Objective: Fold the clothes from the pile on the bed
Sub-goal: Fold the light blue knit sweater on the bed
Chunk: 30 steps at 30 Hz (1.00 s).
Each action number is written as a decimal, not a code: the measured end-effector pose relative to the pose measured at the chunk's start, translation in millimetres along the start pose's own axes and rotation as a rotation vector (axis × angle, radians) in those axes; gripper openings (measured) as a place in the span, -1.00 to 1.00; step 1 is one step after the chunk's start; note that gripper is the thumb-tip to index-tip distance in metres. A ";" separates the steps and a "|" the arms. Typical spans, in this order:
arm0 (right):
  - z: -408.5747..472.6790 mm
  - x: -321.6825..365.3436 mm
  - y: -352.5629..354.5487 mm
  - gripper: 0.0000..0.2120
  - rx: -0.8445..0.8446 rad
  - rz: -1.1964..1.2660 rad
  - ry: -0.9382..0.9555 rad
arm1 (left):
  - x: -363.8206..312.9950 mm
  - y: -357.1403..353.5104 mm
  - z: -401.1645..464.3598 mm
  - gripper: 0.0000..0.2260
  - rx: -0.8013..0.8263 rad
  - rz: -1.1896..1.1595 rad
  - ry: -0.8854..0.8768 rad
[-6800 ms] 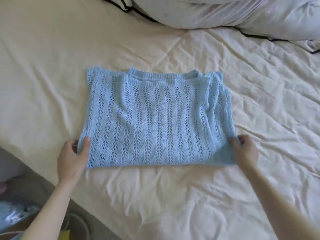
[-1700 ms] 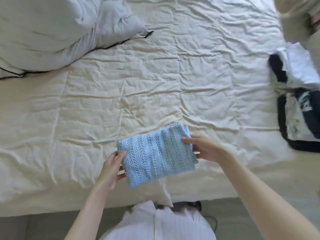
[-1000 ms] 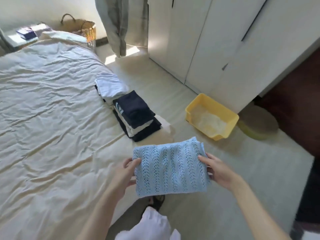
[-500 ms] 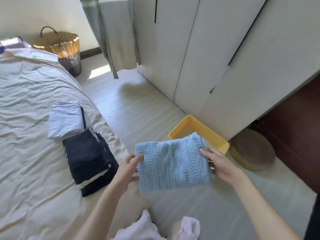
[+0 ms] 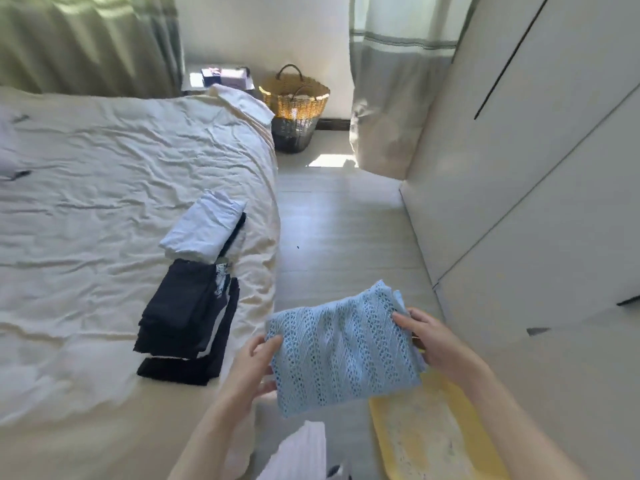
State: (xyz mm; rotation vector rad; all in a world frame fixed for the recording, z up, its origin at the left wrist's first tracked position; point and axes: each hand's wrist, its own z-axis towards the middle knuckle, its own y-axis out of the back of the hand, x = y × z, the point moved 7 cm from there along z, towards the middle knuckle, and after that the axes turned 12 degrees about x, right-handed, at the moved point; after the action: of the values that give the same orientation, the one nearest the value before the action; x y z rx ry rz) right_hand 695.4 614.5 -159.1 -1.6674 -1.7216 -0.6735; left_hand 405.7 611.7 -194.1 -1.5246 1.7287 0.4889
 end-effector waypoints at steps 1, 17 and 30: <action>17.4 13.6 -1.4 -0.76 0.038 -0.039 -0.006 | -3.1 5.8 4.3 -0.83 -0.049 -0.033 -0.010; 331.0 214.9 -170.3 -0.82 0.523 -0.500 -0.062 | -94.7 163.2 126.5 -0.80 -0.569 -0.490 -0.165; 545.8 264.5 -309.2 -0.90 0.621 -0.753 -0.025 | -112.6 278.3 237.7 -0.75 -0.829 -0.753 -0.136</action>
State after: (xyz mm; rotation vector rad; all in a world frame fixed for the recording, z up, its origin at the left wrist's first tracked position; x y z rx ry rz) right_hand 338.8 1176.4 -302.3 -0.5922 -2.2779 -0.3572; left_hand 207.3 915.9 -315.5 -2.4733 0.7253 0.9222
